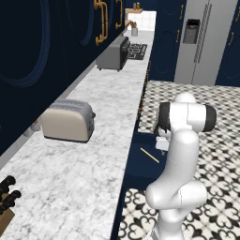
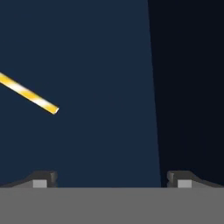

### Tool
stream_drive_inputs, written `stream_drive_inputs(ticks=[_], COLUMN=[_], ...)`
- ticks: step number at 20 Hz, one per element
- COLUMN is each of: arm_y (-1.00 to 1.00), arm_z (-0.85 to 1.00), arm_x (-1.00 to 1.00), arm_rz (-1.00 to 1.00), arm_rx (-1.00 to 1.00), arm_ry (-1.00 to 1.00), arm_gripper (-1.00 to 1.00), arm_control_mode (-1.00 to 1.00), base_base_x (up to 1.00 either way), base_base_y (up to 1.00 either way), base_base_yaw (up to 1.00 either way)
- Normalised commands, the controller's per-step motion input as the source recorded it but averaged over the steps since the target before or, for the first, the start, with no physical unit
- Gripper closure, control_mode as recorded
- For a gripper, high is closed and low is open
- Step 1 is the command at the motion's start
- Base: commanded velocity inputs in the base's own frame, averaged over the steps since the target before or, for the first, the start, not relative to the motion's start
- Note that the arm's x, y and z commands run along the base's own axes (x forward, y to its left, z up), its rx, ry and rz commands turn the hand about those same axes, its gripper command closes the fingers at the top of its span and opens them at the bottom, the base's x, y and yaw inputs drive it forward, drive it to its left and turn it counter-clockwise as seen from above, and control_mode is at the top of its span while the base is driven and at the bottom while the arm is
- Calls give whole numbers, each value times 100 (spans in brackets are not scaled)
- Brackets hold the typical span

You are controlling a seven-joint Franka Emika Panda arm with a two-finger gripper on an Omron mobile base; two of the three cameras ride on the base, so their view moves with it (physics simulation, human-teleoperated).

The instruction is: Take a straw from the drawer in front and place it inside the glass cup on the dining counter.

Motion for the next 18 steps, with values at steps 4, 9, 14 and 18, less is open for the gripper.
stream_drive_inputs(ticks=[4,9,14,18], arm_y=[-50,-99,-100,-52], arm_z=[-34,-14,0,14], arm_x=[-13,-46,-38,-17], arm_rz=[0,-2,-3,0], arm_rx=[-2,-6,-6,-5], arm_ry=[0,0,-4,-6], arm_gripper=[-100,-100,-100,-100], arm_control_mode=[-100,-100,-100,-100], base_base_x=[0,0,0,0], base_base_y=[0,0,0,0], base_base_yaw=[0,0,0,0])
